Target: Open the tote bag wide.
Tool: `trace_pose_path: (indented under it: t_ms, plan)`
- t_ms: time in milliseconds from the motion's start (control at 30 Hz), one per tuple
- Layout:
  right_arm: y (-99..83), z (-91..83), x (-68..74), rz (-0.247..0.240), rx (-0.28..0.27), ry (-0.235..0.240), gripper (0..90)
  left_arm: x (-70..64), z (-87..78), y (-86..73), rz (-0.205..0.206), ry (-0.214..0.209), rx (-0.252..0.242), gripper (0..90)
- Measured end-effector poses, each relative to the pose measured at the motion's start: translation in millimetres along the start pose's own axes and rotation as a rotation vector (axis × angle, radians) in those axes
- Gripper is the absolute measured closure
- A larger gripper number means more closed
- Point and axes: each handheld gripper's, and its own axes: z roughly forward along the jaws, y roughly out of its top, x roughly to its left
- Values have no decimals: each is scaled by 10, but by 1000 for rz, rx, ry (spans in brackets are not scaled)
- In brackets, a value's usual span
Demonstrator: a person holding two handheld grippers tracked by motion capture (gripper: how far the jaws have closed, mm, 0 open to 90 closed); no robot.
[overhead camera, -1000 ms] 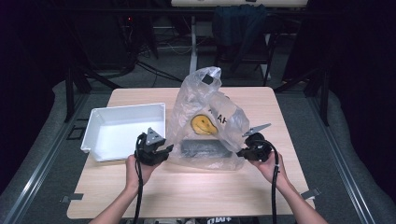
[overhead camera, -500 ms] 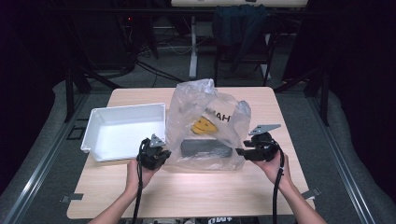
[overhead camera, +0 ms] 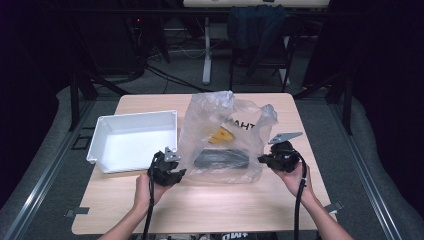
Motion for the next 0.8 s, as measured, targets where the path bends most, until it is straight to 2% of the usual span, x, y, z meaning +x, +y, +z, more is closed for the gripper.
trace_pose_path:
  t_ms: [33,67,133,167,233,300,333,367,433,467,500,567,600,667,733,800]
  plan:
    - [-9,-13,4,6,6,-2,900,-6,-54,26,-1,27,-23,482]
    - [-9,-13,4,6,6,-2,900,-3,-114,56,-1,43,-47,482]
    - [-20,-32,9,5,11,-2,900,-10,-197,128,-19,61,-100,388]
    - [-23,-37,9,1,9,2,900,-14,-218,169,-17,65,-116,375]
    - [-25,-37,18,6,13,16,900,-42,-194,253,3,87,-129,352]
    - [-25,4,28,3,40,18,900,-71,-121,294,34,124,-128,391]
    - [-25,4,28,3,40,18,900,-73,-75,299,31,111,-115,391]
    - [-31,37,30,-5,73,34,900,-81,-35,297,38,101,-99,428]
    - [-40,49,41,-8,73,28,900,-120,19,278,70,97,-69,430]
    - [-47,47,50,-11,79,26,900,-127,24,274,73,94,-70,429]
    - [-46,43,51,-11,75,24,900,-152,9,277,69,72,-81,419]
    - [-44,35,48,-10,59,19,900,-169,-10,289,79,74,-94,385]
    - [-40,25,46,-2,72,29,900,-180,-29,304,76,70,-103,364]
    - [-45,34,40,-1,72,19,900,-188,-45,327,50,45,-128,346]
    - [-50,28,32,-4,73,22,900,-188,-37,329,39,33,-129,323]
    - [-56,18,39,2,65,18,900,-188,-17,335,40,25,-110,325]
